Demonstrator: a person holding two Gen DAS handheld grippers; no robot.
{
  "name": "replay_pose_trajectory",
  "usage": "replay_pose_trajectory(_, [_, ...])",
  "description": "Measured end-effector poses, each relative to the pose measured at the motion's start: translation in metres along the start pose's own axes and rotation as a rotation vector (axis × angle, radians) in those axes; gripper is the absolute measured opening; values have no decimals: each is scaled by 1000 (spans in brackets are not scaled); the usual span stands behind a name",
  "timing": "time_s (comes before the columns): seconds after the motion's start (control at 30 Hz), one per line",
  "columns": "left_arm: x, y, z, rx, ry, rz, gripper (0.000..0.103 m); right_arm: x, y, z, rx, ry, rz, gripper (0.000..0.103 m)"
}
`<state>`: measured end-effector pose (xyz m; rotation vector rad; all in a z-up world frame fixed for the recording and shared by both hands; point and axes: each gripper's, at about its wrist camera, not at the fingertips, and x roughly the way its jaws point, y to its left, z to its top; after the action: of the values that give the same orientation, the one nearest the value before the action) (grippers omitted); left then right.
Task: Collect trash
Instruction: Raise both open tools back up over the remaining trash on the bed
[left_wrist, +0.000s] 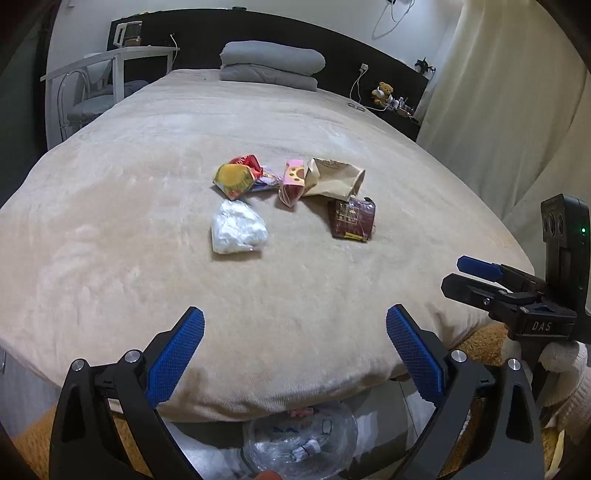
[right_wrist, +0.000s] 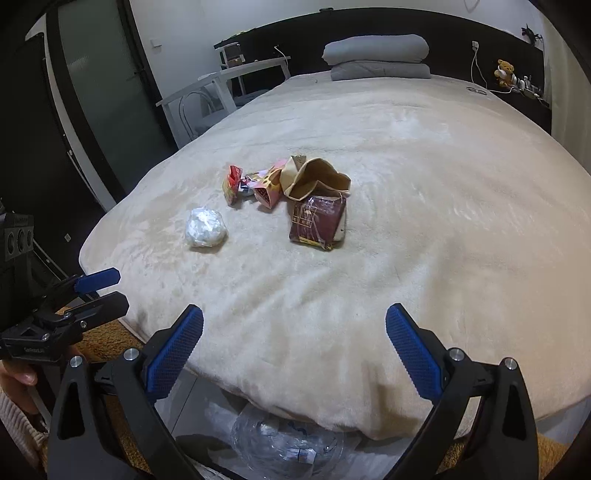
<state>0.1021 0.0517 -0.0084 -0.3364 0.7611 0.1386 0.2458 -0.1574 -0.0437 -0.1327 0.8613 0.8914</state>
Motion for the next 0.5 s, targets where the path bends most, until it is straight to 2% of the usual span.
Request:
replay_pose_trajectory(0.2, [18,15,26,-5,15,-3,97,25,-4,24,16,20,21,96])
replay_pose_trajectory(0.3, [30,22,37,-11,43,2,97,38,-7,35,26,31,39,91])
replay_pose_trajectory(0.5, [52,32,52,-12,76,24,97,70,-10,53,30,77,14,87])
